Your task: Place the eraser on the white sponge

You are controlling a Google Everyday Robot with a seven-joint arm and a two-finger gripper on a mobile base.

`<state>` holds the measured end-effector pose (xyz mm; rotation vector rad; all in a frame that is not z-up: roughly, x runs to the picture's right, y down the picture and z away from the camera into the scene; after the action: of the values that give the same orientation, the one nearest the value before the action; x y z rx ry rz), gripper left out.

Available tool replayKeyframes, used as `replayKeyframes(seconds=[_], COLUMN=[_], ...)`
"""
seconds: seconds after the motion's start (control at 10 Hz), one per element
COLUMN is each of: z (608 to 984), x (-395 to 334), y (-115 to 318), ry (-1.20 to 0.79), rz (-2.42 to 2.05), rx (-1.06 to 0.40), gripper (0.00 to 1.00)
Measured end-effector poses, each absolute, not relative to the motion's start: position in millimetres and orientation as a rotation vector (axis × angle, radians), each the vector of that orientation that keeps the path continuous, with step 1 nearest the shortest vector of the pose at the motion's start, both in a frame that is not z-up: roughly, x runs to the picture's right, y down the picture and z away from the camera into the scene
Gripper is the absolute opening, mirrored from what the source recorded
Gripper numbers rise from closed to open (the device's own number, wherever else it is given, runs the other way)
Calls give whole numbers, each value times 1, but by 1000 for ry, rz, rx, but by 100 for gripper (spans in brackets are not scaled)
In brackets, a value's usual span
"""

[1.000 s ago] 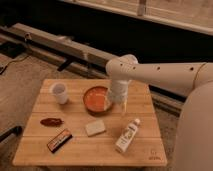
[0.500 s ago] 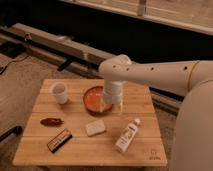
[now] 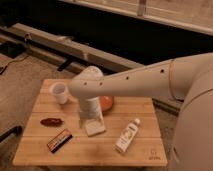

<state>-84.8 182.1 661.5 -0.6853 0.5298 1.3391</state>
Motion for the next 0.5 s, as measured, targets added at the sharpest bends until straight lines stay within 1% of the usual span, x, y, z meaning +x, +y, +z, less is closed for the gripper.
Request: replayKeyframes(seconds=[0.3,0.5], z=[642,643], x=[-142,-179], y=[227,259], ry=[473,439], rz=[1201,1083], rx=[-722,-740], gripper=[65,65])
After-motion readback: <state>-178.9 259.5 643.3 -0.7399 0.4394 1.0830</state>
